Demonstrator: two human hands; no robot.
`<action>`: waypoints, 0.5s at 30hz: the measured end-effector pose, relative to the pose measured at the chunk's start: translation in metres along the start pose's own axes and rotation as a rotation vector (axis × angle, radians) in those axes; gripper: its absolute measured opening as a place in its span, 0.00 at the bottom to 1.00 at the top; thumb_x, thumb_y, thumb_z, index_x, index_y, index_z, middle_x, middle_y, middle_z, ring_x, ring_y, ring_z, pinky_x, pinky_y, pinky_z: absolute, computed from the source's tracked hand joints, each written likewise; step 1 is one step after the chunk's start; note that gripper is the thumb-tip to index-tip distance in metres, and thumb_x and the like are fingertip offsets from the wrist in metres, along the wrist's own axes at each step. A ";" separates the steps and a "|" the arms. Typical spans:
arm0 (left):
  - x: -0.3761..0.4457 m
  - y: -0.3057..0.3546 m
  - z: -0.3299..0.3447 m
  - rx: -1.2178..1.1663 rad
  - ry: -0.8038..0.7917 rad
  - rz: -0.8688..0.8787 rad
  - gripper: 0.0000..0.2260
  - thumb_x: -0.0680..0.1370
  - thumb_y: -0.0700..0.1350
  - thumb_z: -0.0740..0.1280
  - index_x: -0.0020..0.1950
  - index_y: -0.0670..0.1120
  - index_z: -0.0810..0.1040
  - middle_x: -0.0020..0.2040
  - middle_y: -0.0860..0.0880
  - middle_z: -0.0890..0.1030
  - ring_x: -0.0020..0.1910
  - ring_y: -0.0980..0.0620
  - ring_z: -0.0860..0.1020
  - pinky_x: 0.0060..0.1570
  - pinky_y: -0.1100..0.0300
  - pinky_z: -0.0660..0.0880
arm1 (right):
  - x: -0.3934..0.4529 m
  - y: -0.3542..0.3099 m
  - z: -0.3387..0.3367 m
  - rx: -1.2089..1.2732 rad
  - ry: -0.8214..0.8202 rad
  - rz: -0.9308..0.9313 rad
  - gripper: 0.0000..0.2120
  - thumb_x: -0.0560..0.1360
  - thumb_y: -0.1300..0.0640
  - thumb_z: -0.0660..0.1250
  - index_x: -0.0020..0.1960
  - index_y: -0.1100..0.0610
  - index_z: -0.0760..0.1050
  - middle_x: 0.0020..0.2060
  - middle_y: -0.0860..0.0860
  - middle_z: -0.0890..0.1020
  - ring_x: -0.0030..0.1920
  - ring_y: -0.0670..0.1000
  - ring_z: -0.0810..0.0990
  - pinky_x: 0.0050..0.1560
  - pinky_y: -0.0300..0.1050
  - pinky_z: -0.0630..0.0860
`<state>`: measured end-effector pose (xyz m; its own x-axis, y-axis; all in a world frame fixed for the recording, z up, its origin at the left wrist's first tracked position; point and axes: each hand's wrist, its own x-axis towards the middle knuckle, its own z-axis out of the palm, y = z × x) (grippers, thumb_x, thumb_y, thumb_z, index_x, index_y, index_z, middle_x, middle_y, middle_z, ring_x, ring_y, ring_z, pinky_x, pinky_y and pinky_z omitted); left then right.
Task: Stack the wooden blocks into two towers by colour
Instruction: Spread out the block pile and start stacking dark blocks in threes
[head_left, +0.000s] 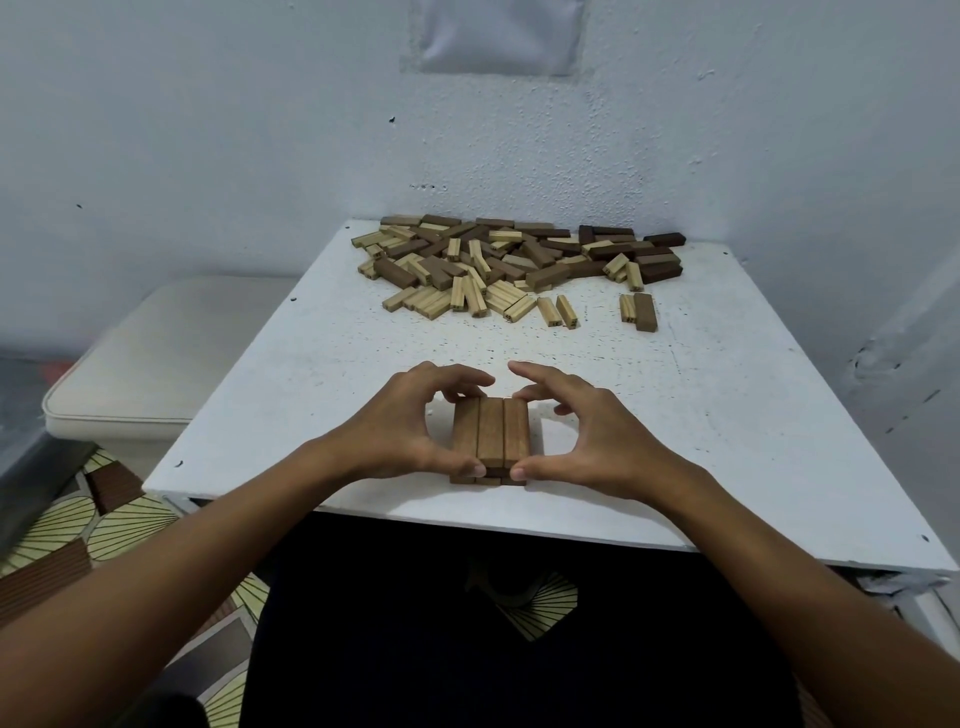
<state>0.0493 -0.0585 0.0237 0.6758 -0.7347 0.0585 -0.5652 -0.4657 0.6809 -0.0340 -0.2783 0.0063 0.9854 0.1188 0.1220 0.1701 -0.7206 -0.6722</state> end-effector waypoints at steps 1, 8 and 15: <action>0.000 0.000 0.000 0.000 0.000 -0.001 0.32 0.57 0.67 0.72 0.60 0.70 0.67 0.56 0.68 0.73 0.57 0.66 0.70 0.51 0.68 0.68 | 0.000 0.000 0.000 -0.001 0.000 -0.001 0.45 0.62 0.42 0.80 0.69 0.29 0.55 0.61 0.38 0.74 0.64 0.42 0.70 0.64 0.46 0.71; -0.002 -0.002 0.000 -0.013 0.025 0.025 0.34 0.57 0.66 0.73 0.62 0.67 0.69 0.59 0.68 0.72 0.60 0.65 0.69 0.51 0.67 0.68 | -0.001 -0.002 -0.002 0.034 0.001 -0.001 0.45 0.63 0.40 0.78 0.72 0.31 0.56 0.62 0.35 0.71 0.62 0.35 0.68 0.58 0.34 0.67; 0.010 -0.005 -0.009 -0.050 0.104 0.032 0.28 0.65 0.68 0.67 0.63 0.62 0.73 0.58 0.67 0.75 0.60 0.66 0.71 0.53 0.68 0.68 | 0.008 -0.003 -0.011 0.122 0.053 0.008 0.36 0.70 0.41 0.72 0.74 0.41 0.62 0.66 0.43 0.73 0.63 0.41 0.70 0.57 0.36 0.69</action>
<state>0.0630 -0.0593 0.0273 0.7043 -0.6929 0.1544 -0.5650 -0.4154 0.7129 -0.0268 -0.2824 0.0175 0.9855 0.0748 0.1524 0.1650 -0.6324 -0.7569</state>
